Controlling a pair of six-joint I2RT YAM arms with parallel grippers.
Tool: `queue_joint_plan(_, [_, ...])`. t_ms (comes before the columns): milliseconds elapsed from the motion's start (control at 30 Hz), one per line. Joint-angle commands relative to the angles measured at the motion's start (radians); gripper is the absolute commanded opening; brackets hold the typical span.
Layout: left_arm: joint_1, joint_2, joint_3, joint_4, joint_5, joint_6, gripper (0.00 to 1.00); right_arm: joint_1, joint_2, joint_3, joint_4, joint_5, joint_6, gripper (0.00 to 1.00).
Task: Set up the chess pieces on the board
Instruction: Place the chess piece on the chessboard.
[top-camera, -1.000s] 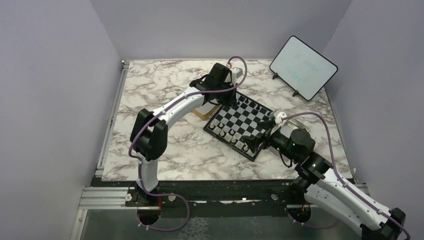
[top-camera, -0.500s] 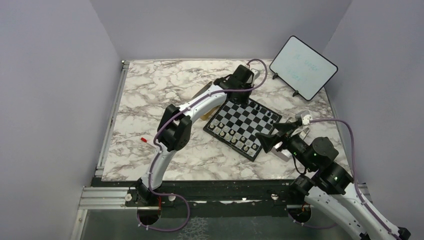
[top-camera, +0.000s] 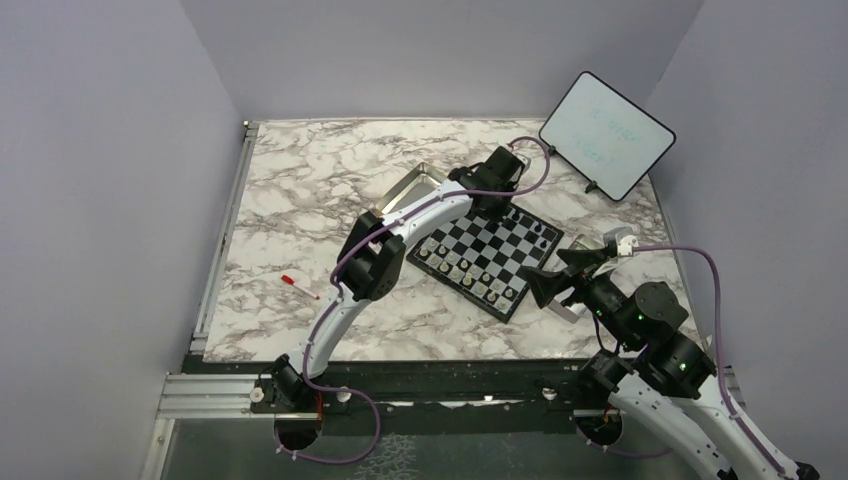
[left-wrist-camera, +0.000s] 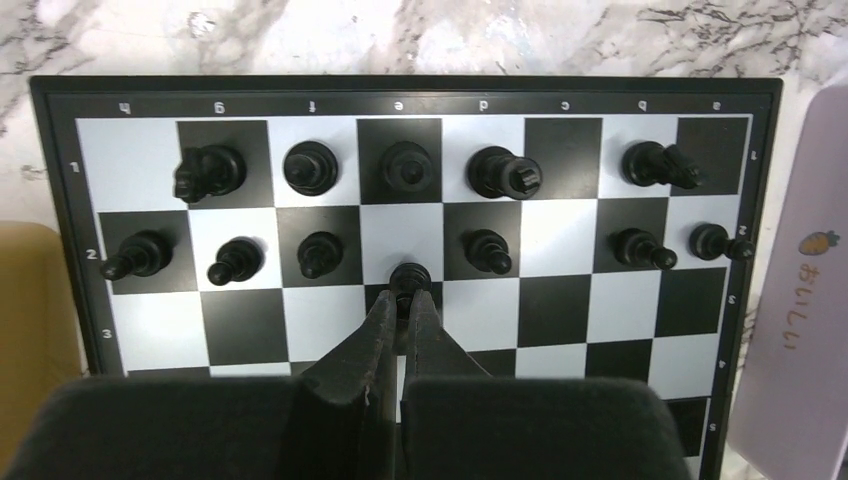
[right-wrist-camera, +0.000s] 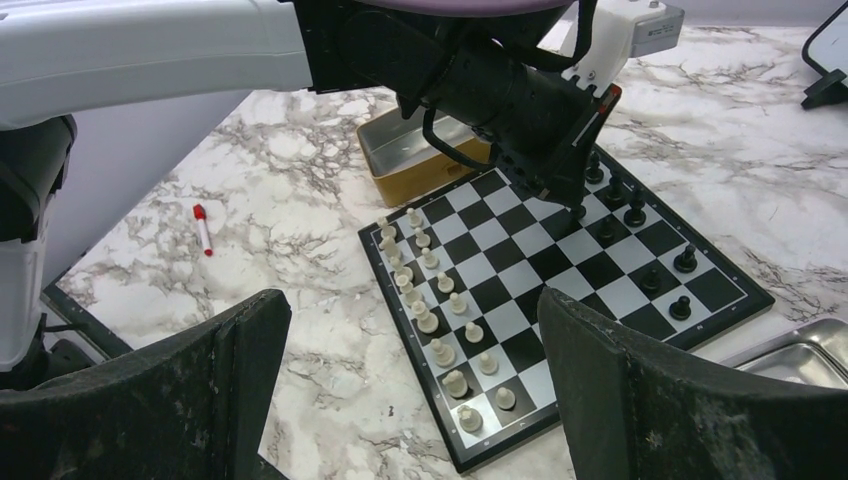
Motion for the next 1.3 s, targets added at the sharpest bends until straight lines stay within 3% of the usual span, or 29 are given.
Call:
queue_joint_plan(0, [-0.008,0.016,0.047,-0.008,-0.071,0.025,0.00,0.005,-0.009,0.034,-0.032,0.039,-0.002,1.00])
queue_joint_plan(800, [-0.010,0.068,0.087,-0.008,-0.060,0.029,0.00,0.005,-0.016,0.023,-0.036,0.064,-0.010,1.00])
queue_joint_plan(1267, [-0.011,0.077,0.109,-0.007,-0.045,0.021,0.15,0.005,-0.024,0.019,-0.045,0.070,-0.008,1.00])
